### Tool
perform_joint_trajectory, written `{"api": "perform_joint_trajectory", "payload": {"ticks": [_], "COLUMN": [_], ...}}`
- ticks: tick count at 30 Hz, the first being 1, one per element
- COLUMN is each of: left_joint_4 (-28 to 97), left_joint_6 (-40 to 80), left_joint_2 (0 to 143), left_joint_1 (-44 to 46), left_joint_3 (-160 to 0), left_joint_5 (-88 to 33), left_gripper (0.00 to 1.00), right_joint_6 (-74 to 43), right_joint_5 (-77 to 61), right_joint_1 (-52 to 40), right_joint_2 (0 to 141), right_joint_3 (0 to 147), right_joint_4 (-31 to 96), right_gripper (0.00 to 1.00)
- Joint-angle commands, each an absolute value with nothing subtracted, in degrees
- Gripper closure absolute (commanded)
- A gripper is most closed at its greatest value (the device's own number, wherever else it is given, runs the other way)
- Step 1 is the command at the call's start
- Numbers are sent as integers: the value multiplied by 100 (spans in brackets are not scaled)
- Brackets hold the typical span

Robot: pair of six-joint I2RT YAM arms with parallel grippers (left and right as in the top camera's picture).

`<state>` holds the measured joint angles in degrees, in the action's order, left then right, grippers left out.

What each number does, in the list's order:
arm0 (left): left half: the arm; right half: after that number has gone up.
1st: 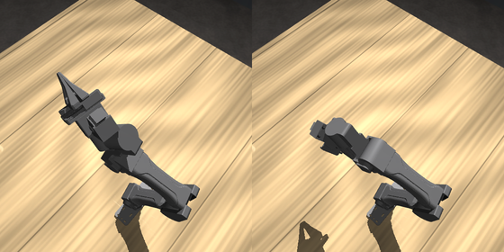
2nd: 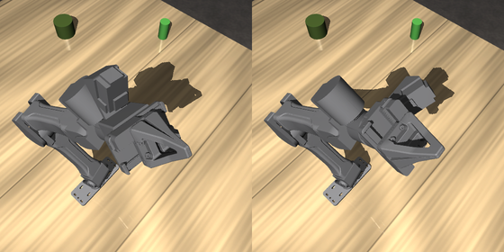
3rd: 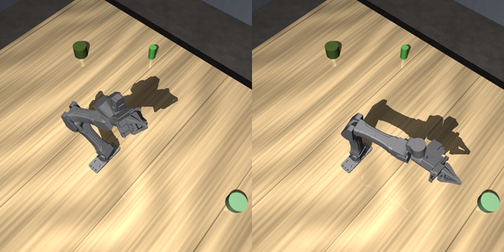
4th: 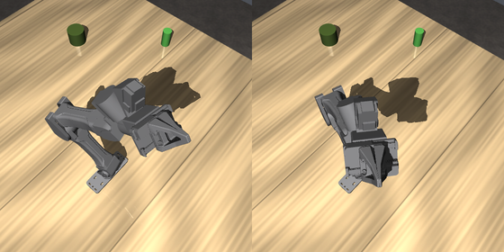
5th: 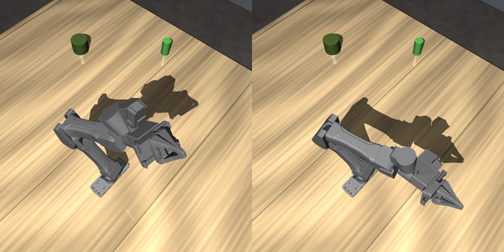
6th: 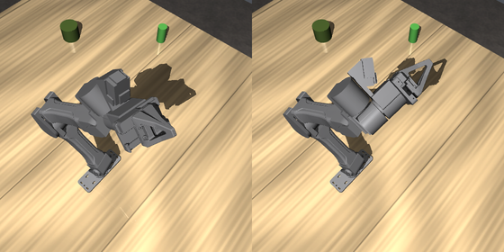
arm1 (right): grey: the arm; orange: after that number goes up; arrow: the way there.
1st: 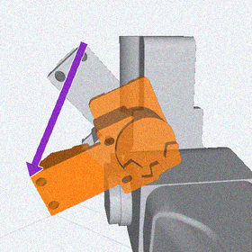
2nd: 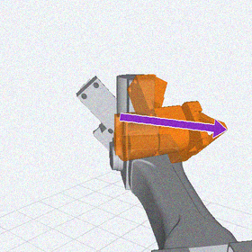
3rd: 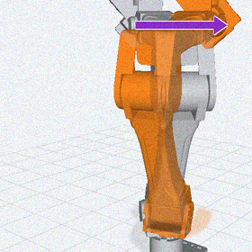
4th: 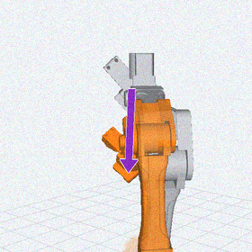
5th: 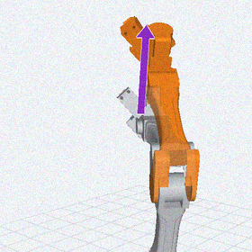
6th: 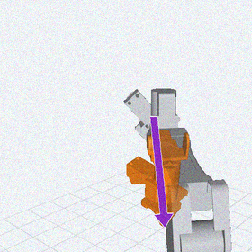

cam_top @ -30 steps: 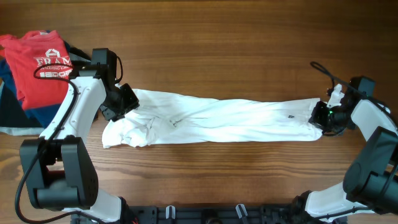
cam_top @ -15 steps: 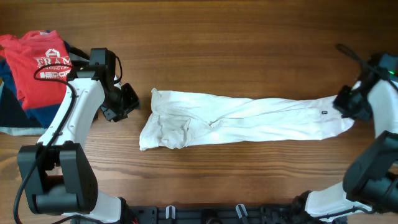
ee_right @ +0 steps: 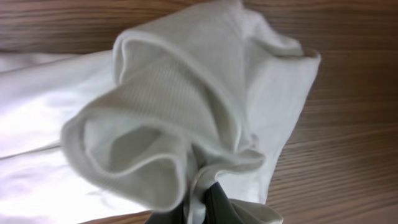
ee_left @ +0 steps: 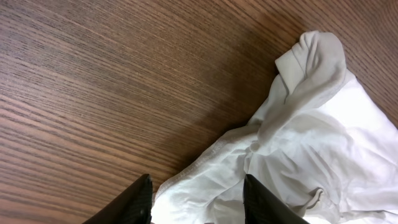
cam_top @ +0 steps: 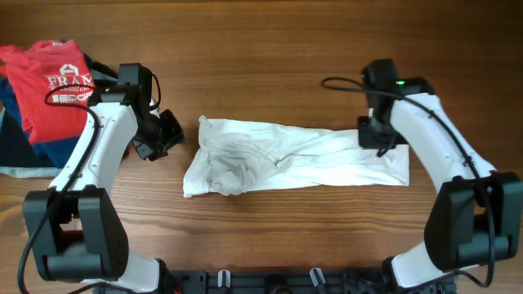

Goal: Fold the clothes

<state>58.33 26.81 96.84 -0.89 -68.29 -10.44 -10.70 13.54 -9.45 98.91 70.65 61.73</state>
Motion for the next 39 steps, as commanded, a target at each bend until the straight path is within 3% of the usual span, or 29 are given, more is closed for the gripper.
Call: {"api": "perform_joint_trajectory", "payload": {"ticks": [1,15,17,18,20,25,32,39], "left_joint_4": [5843,5902,5900,5900,5902,5944,6121,5533], "left_joint_6": [2571,2563,2563,2563,2565,2565,1973,1684], "left_joint_2": [9568,9568,9568,9568,9568,9568,9568,9579], "left_joint_1": [-134,-134,-134,-134,-134,-134,-84,305], "left_joint_3": [-6912,-6912,-6912,-6912,-6912,-6912,-6897,-6464], "left_joint_5": [-1111,-1107,-1107,-1107,-1109,-1109,-1282,-1308], "left_gripper": [51,48,48,48,48,45,41,30], "right_joint_6": [-1243,-1406,-1378,-1326,-1153,-801,-2132,-2239], "right_joint_5": [1133,-95,-298,-464,-814,-1087,401,504], "right_joint_1": [-1341,-1837,-1837,-1837,-1837,-1835,-1811,-1385], "right_joint_2": [9904,9913,9913,9913,9913,9911,9848,9161], "right_joint_3": [7124,7081,7081,7081,7081,7083,7085,7105], "right_joint_4": [6145,5732,5717,5710,5647,5472,5623,5666], "right_gripper": [95,89,73,49,28,27,28,26]}}
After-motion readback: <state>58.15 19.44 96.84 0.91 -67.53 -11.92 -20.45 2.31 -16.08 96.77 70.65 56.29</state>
